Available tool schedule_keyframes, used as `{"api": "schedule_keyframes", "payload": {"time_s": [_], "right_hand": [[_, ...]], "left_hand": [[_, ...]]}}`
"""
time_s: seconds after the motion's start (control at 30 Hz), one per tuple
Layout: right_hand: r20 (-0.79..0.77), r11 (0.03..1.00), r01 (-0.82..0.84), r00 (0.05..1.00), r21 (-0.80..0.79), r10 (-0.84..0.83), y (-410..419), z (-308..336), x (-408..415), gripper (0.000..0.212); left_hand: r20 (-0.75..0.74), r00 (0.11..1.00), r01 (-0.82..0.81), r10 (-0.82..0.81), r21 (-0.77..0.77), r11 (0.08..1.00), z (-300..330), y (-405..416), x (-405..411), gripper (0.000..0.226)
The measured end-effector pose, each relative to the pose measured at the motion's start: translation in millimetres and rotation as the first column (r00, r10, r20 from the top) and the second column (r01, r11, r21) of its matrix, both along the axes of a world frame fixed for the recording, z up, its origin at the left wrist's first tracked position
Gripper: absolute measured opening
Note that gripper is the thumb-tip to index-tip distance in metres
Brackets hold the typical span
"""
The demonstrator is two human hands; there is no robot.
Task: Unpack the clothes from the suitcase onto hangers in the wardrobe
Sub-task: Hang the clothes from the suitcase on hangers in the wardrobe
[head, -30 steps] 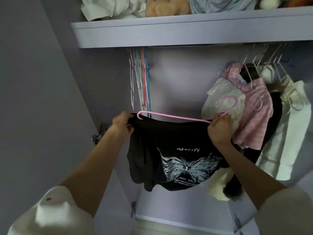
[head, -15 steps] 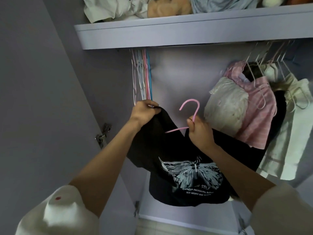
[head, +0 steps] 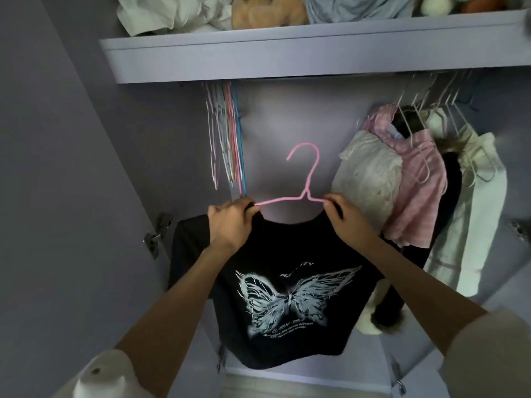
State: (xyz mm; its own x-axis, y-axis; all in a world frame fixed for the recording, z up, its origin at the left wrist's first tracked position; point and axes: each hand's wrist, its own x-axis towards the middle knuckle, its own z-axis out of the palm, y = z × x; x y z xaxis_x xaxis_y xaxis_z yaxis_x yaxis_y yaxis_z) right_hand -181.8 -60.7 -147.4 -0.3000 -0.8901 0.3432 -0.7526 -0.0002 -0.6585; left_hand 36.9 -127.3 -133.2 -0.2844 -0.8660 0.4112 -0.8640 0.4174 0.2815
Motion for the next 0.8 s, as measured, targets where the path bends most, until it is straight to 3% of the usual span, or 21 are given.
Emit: {"api": "schedule_keyframes", "payload": {"time_s": [0.1, 0.3, 0.37, 0.47, 0.57, 0.7, 0.8], "right_hand": [[-0.158, 0.976, 0.113, 0.984, 0.188, -0.083, 16, -25, -29, 0.032], [-0.275, 0.949, 0.131, 0.96, 0.288, -0.049, 30, -42, -46, 0.057], [-0.3, 0.935, 0.136, 0.953, 0.327, -0.034, 32, -44, -50, 0.046], [-0.305, 0.935, 0.099, 0.952, 0.341, 0.011, 38, -46, -56, 0.033], [-0.393, 0.925, 0.141, 0.919, 0.354, 0.01, 45, -50, -54, 0.031], [-0.449, 0.901, 0.261, 0.889, 0.347, -0.085, 45, -51, -45, 0.029], [-0.338, 0.876, 0.343, 0.913, 0.339, -0.227, 41, -33, -45, 0.03]], "left_hand": [[-0.131, 0.984, -0.129, 0.121, -0.056, 0.99, -1, -8, 9, 0.028], [-0.155, 0.976, -0.153, 0.151, -0.001, 0.988, -11, -12, 7, 0.025], [-0.133, 0.983, -0.118, 0.126, 0.067, 0.991, -10, -11, 5, 0.024], [-0.119, 0.99, -0.033, 0.071, 0.299, 0.954, -15, -13, 2, 0.024], [-0.155, 0.988, 0.083, -0.011, 0.469, 0.879, -28, -8, -8, 0.04], [-0.206, 0.976, 0.169, -0.075, 0.487, 0.857, -36, 1, -29, 0.047], [-0.192, 0.973, 0.204, -0.13, 0.439, 0.875, -29, -1, -44, 0.047]]}}
